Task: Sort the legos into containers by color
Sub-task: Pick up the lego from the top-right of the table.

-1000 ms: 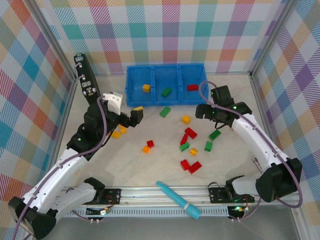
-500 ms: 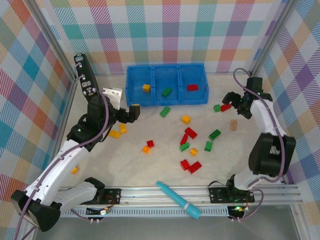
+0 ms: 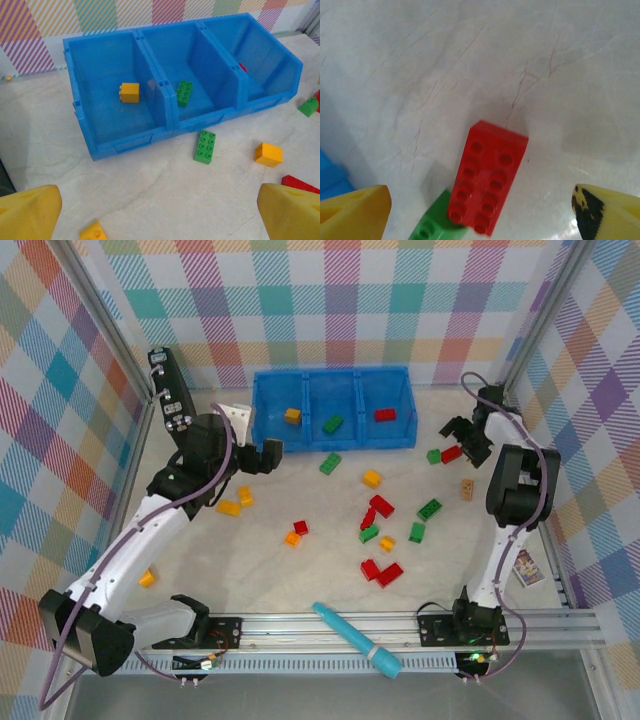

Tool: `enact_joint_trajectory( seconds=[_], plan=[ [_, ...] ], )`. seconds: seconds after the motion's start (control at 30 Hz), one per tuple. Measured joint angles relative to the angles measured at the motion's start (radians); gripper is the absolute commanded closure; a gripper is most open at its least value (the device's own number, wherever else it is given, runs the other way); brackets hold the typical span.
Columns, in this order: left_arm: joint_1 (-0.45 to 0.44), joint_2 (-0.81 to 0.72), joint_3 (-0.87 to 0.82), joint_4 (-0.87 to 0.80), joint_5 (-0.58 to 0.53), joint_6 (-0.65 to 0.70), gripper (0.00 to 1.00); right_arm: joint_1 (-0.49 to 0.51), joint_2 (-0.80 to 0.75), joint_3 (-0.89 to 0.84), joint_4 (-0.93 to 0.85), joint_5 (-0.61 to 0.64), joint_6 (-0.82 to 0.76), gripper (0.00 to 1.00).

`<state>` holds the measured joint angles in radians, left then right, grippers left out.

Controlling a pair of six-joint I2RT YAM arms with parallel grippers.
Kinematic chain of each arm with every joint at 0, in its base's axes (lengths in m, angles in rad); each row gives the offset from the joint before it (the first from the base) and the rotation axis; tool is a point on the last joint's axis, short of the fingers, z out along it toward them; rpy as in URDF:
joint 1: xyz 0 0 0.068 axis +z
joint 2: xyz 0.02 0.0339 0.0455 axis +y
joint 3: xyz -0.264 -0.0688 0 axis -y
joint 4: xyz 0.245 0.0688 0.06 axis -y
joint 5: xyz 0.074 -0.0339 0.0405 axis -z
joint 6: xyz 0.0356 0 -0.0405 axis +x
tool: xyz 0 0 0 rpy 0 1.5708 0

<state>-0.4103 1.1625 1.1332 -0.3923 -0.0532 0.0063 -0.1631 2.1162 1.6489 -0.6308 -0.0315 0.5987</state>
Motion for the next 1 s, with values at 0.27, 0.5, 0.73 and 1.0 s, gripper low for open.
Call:
enact_joint_trajectory(
  seconds=[0.27, 0.5, 0.73, 1.0],
  plan=[
    [0.041, 0.008, 0.0, 0.0, 0.015, 0.003, 0.0, 0.027, 0.152, 0.209, -0.068, 0.079, 0.024, 0.19],
    [0.053, 0.008, 0.0, 0.0, 0.025, 0.002, 0.0, 0.1, 0.2, 0.285, -0.165, 0.215, -0.008, 0.22],
    [0.061, 0.008, 0.0, 0.0, 0.037, 0.002, 0.0, 0.118, 0.201, 0.285, -0.216, 0.246, -0.009, 0.25],
    [0.063, 0.009, 0.0, -0.001, 0.048, 0.002, 0.0, 0.112, 0.2, 0.25, -0.225, 0.242, -0.013, 0.18]
  ],
)
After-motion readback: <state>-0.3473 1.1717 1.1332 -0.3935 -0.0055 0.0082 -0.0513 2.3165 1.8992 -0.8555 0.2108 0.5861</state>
